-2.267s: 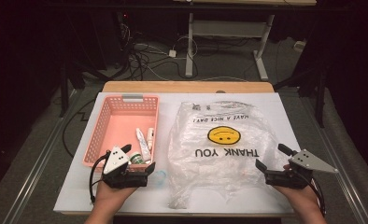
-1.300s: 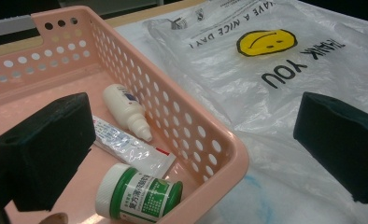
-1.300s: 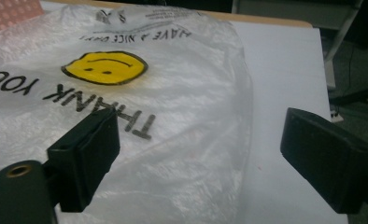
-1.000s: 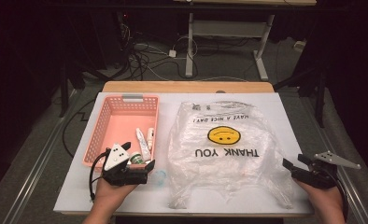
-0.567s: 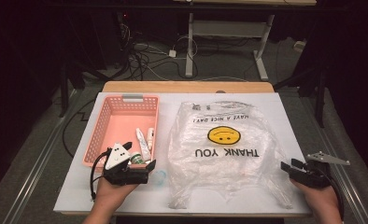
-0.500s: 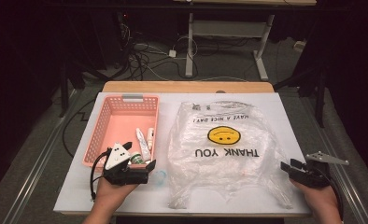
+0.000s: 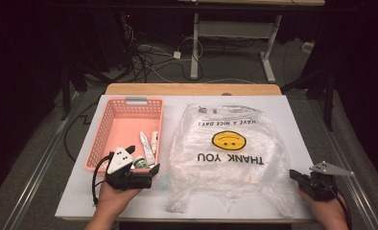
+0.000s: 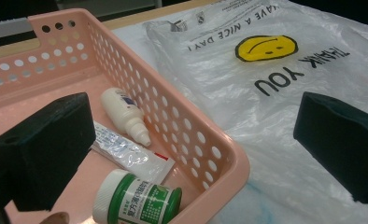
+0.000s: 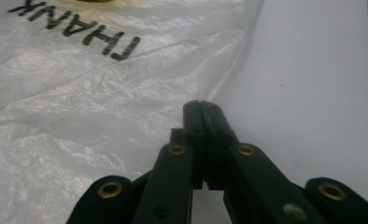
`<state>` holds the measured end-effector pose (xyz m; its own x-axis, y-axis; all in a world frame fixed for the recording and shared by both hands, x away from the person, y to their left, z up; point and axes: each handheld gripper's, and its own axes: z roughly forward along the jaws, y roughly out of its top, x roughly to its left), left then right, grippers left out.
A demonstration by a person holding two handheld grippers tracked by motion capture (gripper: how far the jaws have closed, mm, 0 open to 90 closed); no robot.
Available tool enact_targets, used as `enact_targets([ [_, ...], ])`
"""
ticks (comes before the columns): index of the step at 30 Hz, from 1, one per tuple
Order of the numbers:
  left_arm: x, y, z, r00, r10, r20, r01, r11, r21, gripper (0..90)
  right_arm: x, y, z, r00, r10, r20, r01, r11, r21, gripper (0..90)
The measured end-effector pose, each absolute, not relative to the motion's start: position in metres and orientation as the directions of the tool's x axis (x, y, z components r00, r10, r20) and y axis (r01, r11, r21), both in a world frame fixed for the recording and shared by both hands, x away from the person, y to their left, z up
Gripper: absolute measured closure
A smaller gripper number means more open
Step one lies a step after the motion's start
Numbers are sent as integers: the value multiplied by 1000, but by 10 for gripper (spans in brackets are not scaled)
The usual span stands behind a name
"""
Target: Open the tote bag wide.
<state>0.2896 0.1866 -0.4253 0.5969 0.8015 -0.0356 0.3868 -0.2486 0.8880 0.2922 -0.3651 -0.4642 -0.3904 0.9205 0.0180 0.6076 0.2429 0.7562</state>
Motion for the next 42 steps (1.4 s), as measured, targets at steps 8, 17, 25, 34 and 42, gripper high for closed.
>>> enact_targets([
  [8, 291, 189, -425, 583, 812, -28, 400, -256, 880, 0, 260, -346, -455, -449, 893, -5, 563, 288, 775, 900],
  [17, 290, 187, -425, 553, 833, -14, 450, -285, 846, 0, 229, -343, -464, -490, 871, 33, 569, 291, 769, 840],
  [25, 286, 185, -424, 594, 803, -45, 440, -278, 854, 10, 241, -343, -451, -507, 861, 38, 499, 257, 828, 551],
  [34, 282, 183, -424, 625, 779, -49, 434, -294, 852, 0, 308, -351, -440, -459, 888, 42, 497, 217, 840, 461],
  [42, 285, 184, -427, 629, 774, -71, 444, -283, 850, 0, 389, -352, -429, -418, 908, 43, 501, 190, 844, 497],
])
